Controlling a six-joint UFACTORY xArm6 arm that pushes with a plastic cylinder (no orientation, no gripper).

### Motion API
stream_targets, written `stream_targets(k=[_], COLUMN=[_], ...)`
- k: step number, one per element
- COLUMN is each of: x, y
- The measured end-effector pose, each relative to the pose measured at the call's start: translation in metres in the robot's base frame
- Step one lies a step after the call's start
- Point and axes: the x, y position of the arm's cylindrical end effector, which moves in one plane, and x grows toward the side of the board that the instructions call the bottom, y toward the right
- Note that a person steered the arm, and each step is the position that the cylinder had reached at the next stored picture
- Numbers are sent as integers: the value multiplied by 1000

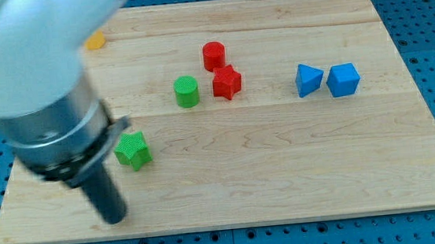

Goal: Push green star and green circle towards red star

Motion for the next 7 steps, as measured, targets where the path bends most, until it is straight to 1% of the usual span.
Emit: stream_targets(k=[1,2,7], x=[-1,-1,-1], y=[-18,-23,-6])
